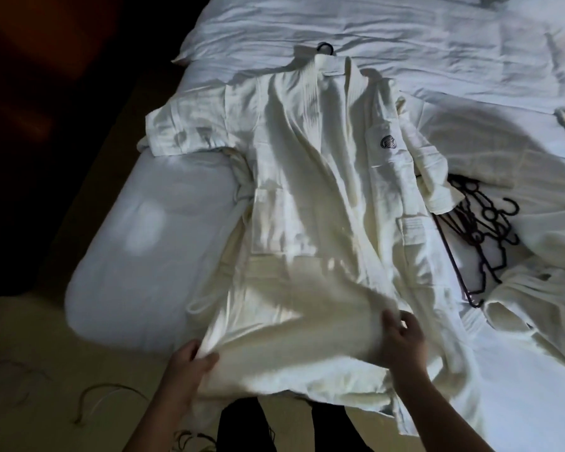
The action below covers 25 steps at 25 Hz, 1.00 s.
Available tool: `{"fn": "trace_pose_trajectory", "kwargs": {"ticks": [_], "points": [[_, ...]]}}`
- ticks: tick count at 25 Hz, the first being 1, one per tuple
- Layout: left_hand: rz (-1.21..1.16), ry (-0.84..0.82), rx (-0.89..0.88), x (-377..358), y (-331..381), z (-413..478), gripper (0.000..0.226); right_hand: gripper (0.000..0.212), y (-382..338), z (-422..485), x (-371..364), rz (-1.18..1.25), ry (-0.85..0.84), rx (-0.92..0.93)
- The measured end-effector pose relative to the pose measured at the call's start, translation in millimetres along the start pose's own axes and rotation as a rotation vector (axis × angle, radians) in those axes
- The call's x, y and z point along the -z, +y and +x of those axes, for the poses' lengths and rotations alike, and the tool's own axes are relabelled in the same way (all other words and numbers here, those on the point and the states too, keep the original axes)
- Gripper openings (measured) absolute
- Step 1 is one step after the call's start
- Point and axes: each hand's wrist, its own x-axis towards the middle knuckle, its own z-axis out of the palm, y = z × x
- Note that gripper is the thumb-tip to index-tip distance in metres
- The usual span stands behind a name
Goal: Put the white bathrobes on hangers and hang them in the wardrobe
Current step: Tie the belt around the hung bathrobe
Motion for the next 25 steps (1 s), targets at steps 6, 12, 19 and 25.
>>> {"fn": "trace_pose_trajectory", "kwargs": {"ticks": [6, 12, 19, 25], "points": [[0.273, 0.01, 0.027, 2, -22, 12, 0.019, 0.019, 35, 11, 1, -0.216, -0.456, -0.146], [0.406, -0.091, 0.008, 3, -42, 20, 0.032, 0.019, 48, -5, 12, 0.117, -0.422, -0.28], [0.473, 0.003, 0.028, 8, -60, 13, 0.023, 0.018, 101, 1, 29, -0.553, -0.559, -0.255], [0.36, 0.248, -0.194, -2, -38, 22, 0.081, 0.008, 91, 10, 9, -0.759, -0.552, -0.209]]}}
